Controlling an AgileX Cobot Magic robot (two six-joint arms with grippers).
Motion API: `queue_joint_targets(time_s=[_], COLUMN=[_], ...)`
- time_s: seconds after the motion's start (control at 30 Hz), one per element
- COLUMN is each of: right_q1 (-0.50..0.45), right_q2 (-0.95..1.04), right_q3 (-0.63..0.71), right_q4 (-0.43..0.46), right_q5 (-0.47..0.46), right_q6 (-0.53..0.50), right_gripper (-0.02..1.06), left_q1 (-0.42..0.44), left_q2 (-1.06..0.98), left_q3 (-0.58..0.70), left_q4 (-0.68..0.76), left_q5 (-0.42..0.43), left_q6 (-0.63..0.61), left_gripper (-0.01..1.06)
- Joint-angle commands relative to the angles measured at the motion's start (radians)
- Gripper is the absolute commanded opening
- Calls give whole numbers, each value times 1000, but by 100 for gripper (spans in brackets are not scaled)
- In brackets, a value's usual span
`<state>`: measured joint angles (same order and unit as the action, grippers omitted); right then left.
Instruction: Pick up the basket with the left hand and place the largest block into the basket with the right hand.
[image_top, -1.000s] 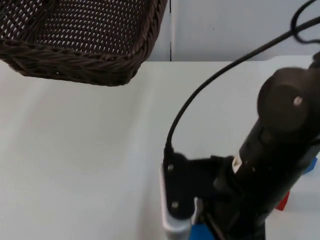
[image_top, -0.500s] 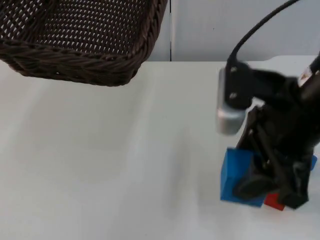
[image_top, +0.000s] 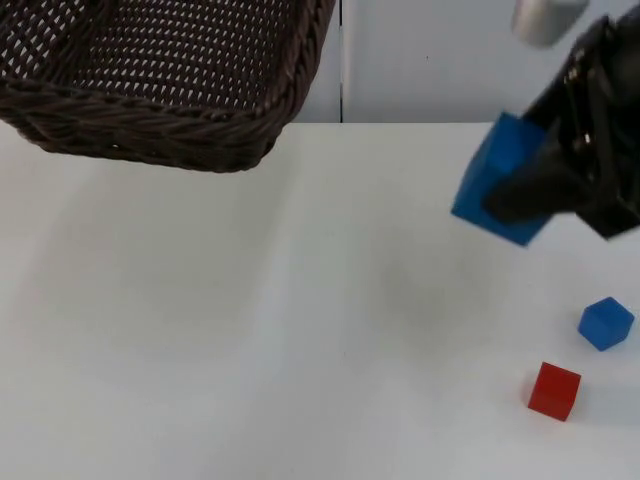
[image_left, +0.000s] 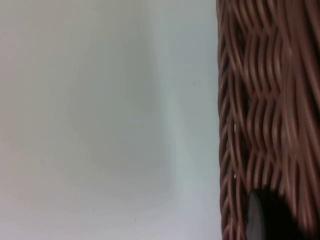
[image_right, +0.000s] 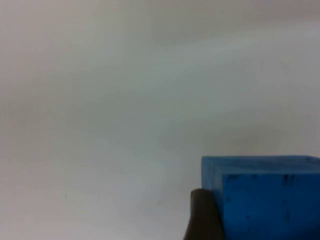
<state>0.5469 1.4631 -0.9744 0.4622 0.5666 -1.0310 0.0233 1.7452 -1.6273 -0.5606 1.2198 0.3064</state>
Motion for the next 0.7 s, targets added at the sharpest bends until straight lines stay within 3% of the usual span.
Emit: queue_joint_targets(time_s=[0.0,0.37,0.5,0.67], right_q1=[-5,-3,13,51], right_q2=[-12,-4,49,120], right_q3=[-57,-258,-373,-470], right_q4=[13,15,11,-8], right_q5=[-9,5,89,109], right_q6=[54,149,154,195], right_gripper=[0,0,0,0], left_q1=[0,0,0,0], left_q2=[-19,-19,-19,-19], left_q3=[-2,-2,-2,-2], left_q4=[-26,-26,-26,-26], left_q5=[1,1,1,1], left_q6=[-8,-8,-8,-8], left_gripper=[0,0,0,0])
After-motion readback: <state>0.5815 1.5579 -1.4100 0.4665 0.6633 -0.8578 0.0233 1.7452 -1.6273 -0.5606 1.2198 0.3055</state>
